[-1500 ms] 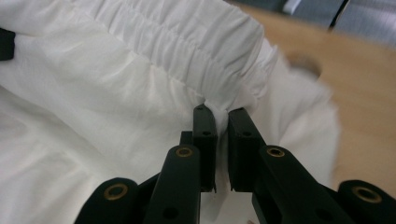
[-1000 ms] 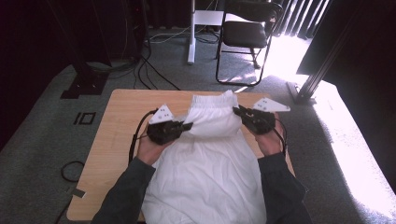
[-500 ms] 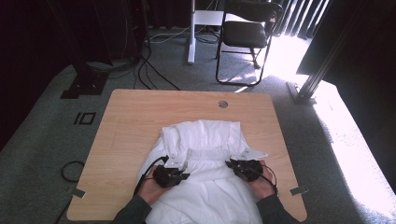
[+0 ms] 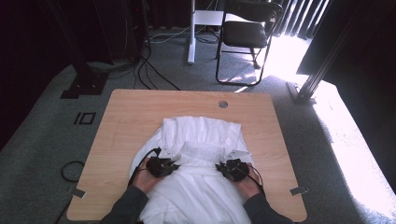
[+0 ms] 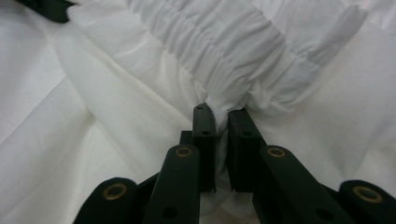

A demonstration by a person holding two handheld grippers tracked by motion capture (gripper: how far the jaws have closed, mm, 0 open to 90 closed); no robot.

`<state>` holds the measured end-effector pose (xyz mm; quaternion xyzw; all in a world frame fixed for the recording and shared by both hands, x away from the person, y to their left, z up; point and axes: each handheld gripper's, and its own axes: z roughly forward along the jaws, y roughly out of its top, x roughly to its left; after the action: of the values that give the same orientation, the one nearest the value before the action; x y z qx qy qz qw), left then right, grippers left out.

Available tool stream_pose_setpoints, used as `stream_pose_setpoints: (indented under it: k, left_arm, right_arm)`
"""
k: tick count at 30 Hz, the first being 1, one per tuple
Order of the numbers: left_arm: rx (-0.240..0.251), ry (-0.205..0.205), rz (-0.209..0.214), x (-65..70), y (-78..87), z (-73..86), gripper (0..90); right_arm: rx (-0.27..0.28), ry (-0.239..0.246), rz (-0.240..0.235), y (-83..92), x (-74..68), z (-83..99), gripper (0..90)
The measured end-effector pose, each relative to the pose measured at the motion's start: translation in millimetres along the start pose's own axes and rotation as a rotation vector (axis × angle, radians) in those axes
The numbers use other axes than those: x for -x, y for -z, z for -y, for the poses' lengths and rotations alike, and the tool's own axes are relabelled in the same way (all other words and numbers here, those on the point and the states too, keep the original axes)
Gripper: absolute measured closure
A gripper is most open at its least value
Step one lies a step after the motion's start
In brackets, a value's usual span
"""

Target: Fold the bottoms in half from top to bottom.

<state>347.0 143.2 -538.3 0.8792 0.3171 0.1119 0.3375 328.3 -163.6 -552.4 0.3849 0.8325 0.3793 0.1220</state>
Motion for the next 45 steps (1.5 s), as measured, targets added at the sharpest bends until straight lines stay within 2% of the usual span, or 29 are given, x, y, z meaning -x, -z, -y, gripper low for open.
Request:
stream_pose_setpoints:
  k: [1, 3, 4, 5, 8, 12, 13, 15, 17, 19, 20, 21, 22, 25, 26, 27, 29, 30, 31, 32, 33, 35, 36, 37, 39, 40, 41, 43, 45]
  left_arm:
    - [-0.001, 0.021, -0.029, -10.7, -1.1, -2.7, 84.0]
    - [-0.001, 0.021, -0.029, -10.7, -1.1, -2.7, 84.0]
    - [-0.002, 0.04, -0.059, -20.9, -3.5, -6.6, 84.0]
    - [-0.001, 0.049, -0.071, -24.3, -5.4, -9.1, 84.0]
    - [0.004, 0.069, -0.105, -32.4, -13.2, -18.3, 84.0]
    - [0.006, 0.09, -0.143, -42.0, -26.6, -33.8, 84.1]
    - [0.009, 0.098, -0.146, -44.2, -29.5, -37.1, 84.2]
    - [0.009, 0.102, -0.147, -46.6, -31.4, -40.0, 84.4]
    - [0.021, 0.116, -0.121, -52.2, -29.9, -47.4, 85.2]
    - [0.062, 0.111, -0.102, -50.3, -19.3, -51.1, 85.7]
    - [0.062, 0.111, -0.102, -50.3, -19.3, -51.1, 85.8]
    - [0.11, 0.095, -0.092, -46.4, -5.2, -55.3, 85.8]
    - [0.127, 0.083, -0.09, -44.6, 1.2, -57.9, 85.9]
    - [0.164, 0.054, -0.1, -39.3, 15.9, -65.8, 85.9]
    - [0.164, 0.054, -0.1, -39.3, 15.9, -65.8, 85.9]
    - [0.191, 0.045, -0.1, -36.0, 24.6, -70.1, 85.9]
    - [0.224, 0.039, -0.097, -32.8, 34.1, -72.9, 85.8]
    - [0.224, 0.039, -0.097, -32.8, 34.1, -72.9, 85.9]
    - [0.255, 0.031, -0.077, -29.9, 44.8, -74.5, 85.8]
    - [0.255, 0.031, -0.077, -29.9, 44.8, -74.5, 85.8]
    - [0.295, 0.023, -0.059, -25.5, 55.8, -75.0, 85.8]
    - [0.334, 0.013, -0.046, -20.8, 67.1, -74.8, 85.7]
    - [0.334, 0.013, -0.046, -20.8, 67.1, -74.8, 85.7]
    - [0.37, 0.002, -0.031, -16.5, 77.4, -72.7, 85.6]
    - [0.37, 0.002, -0.031, -16.5, 77.4, -72.7, 85.5]
    - [0.367, -0.009, -0.01, -12.6, 82.6, -65.6, 85.0]
    - [0.347, -0.017, -0.015, -9.2, 82.4, -59.1, 85.0]
    - [0.306, -0.019, -0.006, -4.5, 76.7, -45.8, 84.2]
    - [0.239, -0.024, -0.002, -0.2, 65.5, -32.2, 83.5]
  right_arm:
    - [0.004, -0.002, 0.005, -8.3, -2.6, -7.6, 83.2]
    - [0.002, 0.004, 0.01, -12.3, -2.7, -11.9, 83.2]
    - [0.002, 0.004, 0.01, -12.3, -2.7, -11.9, 83.1]
    - [0.003, 0.012, 0.014, -21.5, 1.9, -21.6, 83.1]
    - [0.013, 0.0, 0.024, -33.1, 16.0, -33.8, 82.9]
    - [0.017, -0.05, 0.067, -48.2, 40.3, -52.4, 82.8]
    - [0.018, -0.082, 0.078, -54.1, 50.5, -59.9, 82.7]
    - [0.018, -0.082, 0.078, -54.1, 50.5, -59.9, 82.7]
    - [0.009, -0.097, 0.081, -57.8, 59.4, -68.3, 83.4]
    - [0.034, -0.102, 0.072, -51.2, 62.1, -71.2, 83.8]
    - [0.034, -0.102, 0.072, -51.2, 62.1, -71.2, 83.8]
    - [0.053, -0.103, 0.068, -44.9, 62.4, -72.7, 83.9]
    - [0.102, -0.096, 0.057, -30.1, 61.5, -76.1, 83.9]
    - [0.145, -0.05, 0.071, -12.0, 56.2, -81.7, 83.9]
    - [0.155, -0.028, 0.085, -7.1, 53.5, -83.5, 83.9]
    - [0.164, -0.01, 0.095, -2.1, 50.9, -85.2, 83.9]
    - [0.196, 0.003, 0.101, 8.9, 46.9, -88.0, 83.9]
    - [0.196, 0.003, 0.101, 8.9, 46.9, -88.0, 83.9]
    - [0.249, 0.01, 0.094, 24.1, 44.1, -91.1, 83.9]
    - [0.249, 0.01, 0.094, 24.1, 44.1, -91.1, 83.9]
    - [0.292, 0.017, 0.089, 37.4, 41.0, -93.5, 83.9]
    - [0.34, 0.029, 0.083, 52.5, 36.4, -96.4, 83.9]
    - [0.34, 0.029, 0.083, 52.5, 36.4, -96.4, 83.9]
    - [0.389, 0.051, 0.077, 67.2, 29.7, -98.0, 83.9]
    - [0.406, 0.066, 0.073, 73.3, 25.8, -97.9, 83.9]
    - [0.408, 0.099, 0.066, 81.2, 15.8, -92.3, 83.8]
    - [0.408, 0.099, 0.066, 81.2, 15.8, -92.3, 83.8]
    - [0.379, 0.124, 0.043, 79.3, 7.0, -79.1, 83.8]
    - [0.333, 0.142, 0.034, 70.8, -0.1, -63.0, 83.8]
